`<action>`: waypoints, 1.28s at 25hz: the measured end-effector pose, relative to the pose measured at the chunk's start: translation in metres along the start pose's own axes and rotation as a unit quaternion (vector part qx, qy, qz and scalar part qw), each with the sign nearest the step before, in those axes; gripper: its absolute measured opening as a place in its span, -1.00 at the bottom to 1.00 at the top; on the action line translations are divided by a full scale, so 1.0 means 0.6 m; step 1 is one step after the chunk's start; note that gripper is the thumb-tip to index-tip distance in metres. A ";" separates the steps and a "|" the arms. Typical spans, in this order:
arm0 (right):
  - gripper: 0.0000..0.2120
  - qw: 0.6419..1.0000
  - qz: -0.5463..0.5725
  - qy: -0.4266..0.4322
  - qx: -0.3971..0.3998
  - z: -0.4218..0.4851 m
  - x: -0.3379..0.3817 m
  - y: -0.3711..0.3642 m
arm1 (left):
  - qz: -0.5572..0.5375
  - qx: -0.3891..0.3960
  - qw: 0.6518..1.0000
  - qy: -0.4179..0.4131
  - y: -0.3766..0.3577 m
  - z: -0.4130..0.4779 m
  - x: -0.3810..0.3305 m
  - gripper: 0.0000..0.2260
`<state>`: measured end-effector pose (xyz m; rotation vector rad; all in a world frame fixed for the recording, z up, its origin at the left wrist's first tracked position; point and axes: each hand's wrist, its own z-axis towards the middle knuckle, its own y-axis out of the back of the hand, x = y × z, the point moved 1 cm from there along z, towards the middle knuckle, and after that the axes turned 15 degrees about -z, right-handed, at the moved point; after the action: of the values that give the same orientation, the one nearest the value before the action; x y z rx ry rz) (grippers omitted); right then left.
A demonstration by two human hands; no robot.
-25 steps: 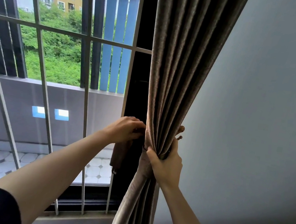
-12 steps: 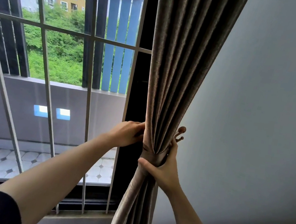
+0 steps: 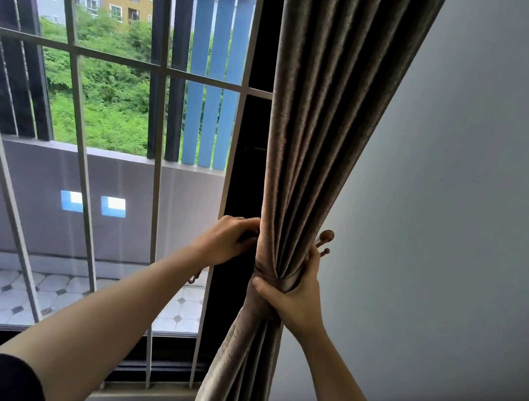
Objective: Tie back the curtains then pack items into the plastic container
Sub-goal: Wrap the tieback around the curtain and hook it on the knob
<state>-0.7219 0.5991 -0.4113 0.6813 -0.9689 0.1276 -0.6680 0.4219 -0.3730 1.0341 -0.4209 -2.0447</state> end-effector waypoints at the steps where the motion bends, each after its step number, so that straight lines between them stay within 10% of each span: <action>1: -0.05 1.000 0.000 0.000 0.000 0.000 0.000 0.000 | -0.009 -0.012 1.000 0.001 0.000 0.001 -0.001 -0.87; 6: -0.04 1.000 -0.013 0.000 -0.001 0.001 0.002 -0.002 | 0.065 -0.012 0.992 0.109 -0.012 0.024 -0.001 -0.83; 12: -0.06 1.000 -0.010 -0.012 -0.006 0.001 -0.004 -0.006 | -0.317 0.040 0.869 0.377 -0.009 0.027 0.001 -0.76; 22: -0.17 1.000 -0.015 -0.005 -0.004 -0.013 -0.003 0.001 | -0.460 0.127 0.763 0.436 -0.003 0.047 0.038 -0.91; 32: -0.12 1.000 -0.014 0.002 0.015 -0.012 -0.003 0.001 | -0.129 0.191 0.913 0.336 0.001 0.094 -0.001 -0.80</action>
<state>-0.7182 0.6039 -0.4154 0.7212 -0.9544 0.1196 -0.7119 0.4191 -0.3380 2.0324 -0.3309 -1.6982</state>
